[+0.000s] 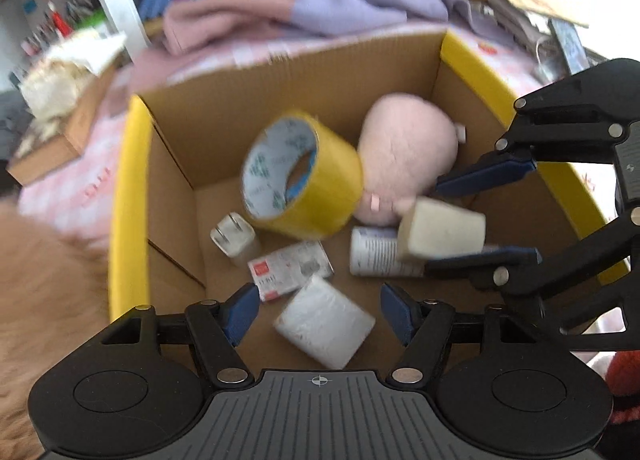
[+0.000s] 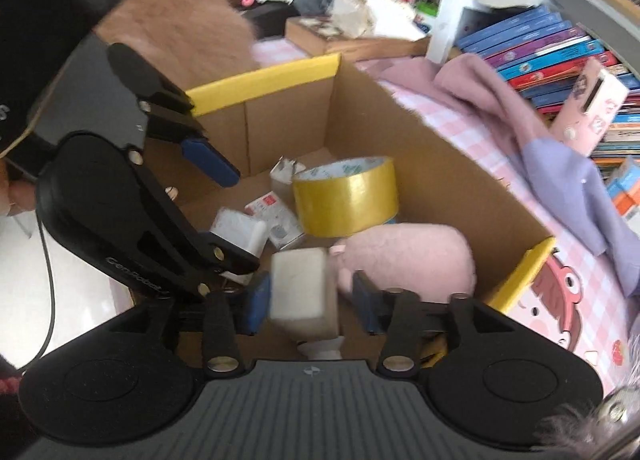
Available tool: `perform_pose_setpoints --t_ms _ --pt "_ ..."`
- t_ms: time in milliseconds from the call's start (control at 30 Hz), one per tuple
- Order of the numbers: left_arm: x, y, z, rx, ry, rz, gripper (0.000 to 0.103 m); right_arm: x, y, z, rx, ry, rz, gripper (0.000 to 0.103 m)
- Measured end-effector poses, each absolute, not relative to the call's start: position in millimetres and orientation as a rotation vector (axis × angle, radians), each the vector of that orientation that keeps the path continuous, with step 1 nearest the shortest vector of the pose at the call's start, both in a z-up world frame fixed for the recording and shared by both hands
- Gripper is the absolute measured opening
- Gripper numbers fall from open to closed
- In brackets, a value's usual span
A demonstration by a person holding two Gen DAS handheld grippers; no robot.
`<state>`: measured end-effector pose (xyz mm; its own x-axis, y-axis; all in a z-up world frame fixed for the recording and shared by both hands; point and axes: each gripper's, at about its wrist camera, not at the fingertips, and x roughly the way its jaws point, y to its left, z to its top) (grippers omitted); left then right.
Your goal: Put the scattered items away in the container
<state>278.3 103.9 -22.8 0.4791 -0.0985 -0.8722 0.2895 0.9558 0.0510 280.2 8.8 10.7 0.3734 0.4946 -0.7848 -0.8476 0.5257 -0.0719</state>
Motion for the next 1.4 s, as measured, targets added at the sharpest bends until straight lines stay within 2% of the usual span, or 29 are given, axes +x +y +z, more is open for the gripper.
perform_pose_setpoints --t_ms 67,167,633,933,1100,1400 --pt "270.4 104.1 -12.3 0.205 0.99 -0.22 0.073 277.5 4.0 17.2 -0.494 0.761 0.894 0.057" --pt "258.1 104.2 5.1 0.204 0.912 -0.207 0.074 270.7 -4.8 30.2 -0.445 0.729 0.879 0.061" --pt "179.1 104.1 58.5 0.12 0.631 -0.071 0.081 206.5 -29.5 85.4 -0.311 0.562 0.764 0.062" --pt "139.3 92.5 60.9 0.133 0.556 -0.065 0.082 167.1 -45.0 93.8 -0.259 0.497 0.641 0.062" --pt "114.9 86.5 60.9 0.115 0.527 -0.052 0.086 138.6 -60.8 92.7 -0.208 0.47 0.543 0.062" --pt "69.0 76.9 51.9 0.079 0.512 -0.04 0.089 79.9 -86.1 80.0 -0.185 0.444 0.394 0.066"
